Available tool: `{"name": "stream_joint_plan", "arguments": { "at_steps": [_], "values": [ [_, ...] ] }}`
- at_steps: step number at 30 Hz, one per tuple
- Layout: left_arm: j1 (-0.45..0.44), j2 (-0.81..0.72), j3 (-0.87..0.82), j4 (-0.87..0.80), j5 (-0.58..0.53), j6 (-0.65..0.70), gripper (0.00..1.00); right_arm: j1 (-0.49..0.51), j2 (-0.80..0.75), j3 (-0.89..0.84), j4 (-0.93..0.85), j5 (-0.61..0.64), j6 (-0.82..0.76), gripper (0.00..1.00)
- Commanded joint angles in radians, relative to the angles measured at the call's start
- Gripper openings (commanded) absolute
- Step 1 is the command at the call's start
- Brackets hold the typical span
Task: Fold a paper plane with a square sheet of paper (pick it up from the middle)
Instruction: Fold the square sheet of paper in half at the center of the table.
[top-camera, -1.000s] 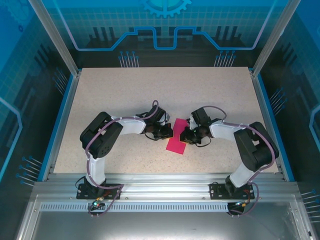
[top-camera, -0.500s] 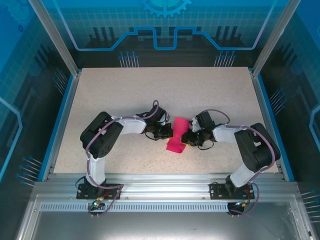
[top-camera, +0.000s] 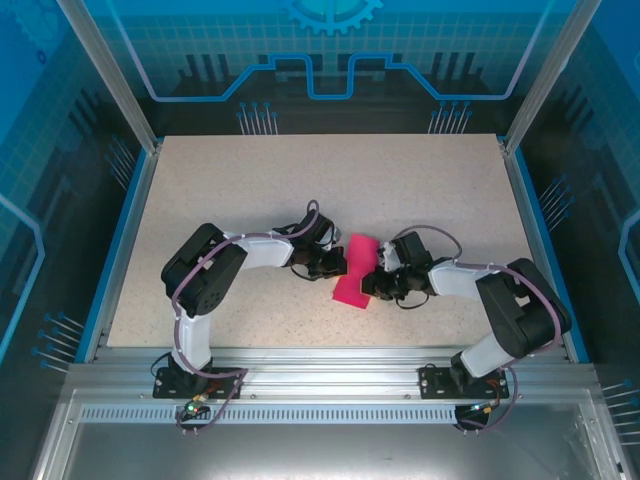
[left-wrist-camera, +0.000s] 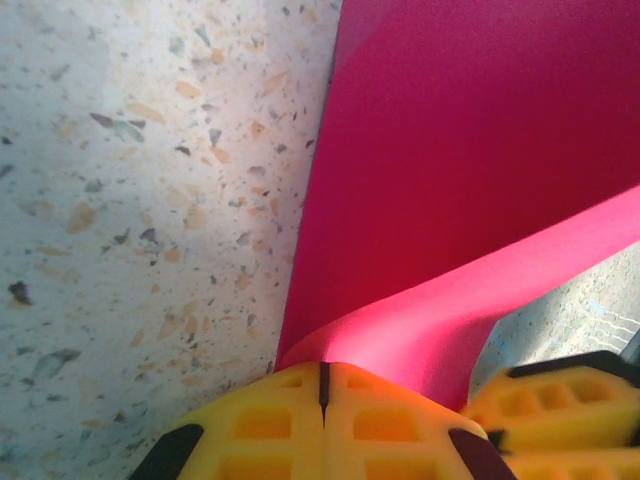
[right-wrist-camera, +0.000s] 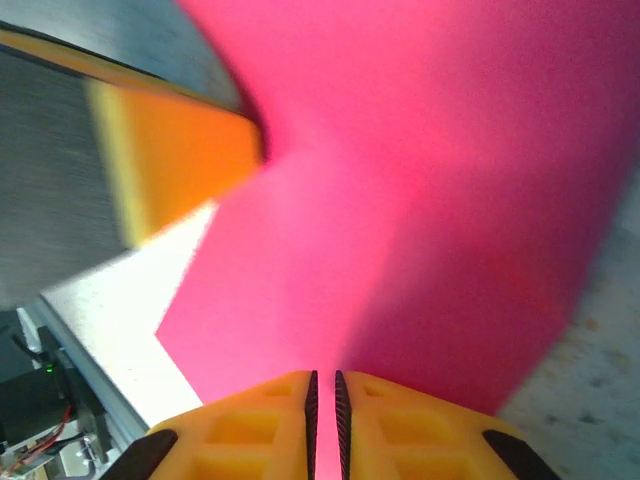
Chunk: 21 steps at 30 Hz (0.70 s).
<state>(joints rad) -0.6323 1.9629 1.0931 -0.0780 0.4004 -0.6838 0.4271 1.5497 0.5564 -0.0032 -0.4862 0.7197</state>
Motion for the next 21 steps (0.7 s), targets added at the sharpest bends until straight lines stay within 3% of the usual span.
{"name": "stream_joint_plan", "arguments": {
  "at_steps": [1,5,14,21],
  "values": [
    [-0.02,0.039,0.005,-0.088,-0.025,0.028,0.0,0.01,0.038,-0.034,0.039,0.003,0.008,0.15],
    [-0.021,0.042,0.006,-0.088,-0.023,0.027,0.0,0.006,0.047,-0.041,0.048,-0.009,0.006,0.15],
    [-0.021,0.042,0.007,-0.092,-0.021,0.031,0.0,0.062,-0.12,-0.033,0.008,-0.018,0.018,0.16],
    [-0.021,0.044,0.014,-0.102,-0.02,0.038,0.0,0.073,-0.037,-0.085,0.08,0.005,0.061,0.16]
  ]
}}
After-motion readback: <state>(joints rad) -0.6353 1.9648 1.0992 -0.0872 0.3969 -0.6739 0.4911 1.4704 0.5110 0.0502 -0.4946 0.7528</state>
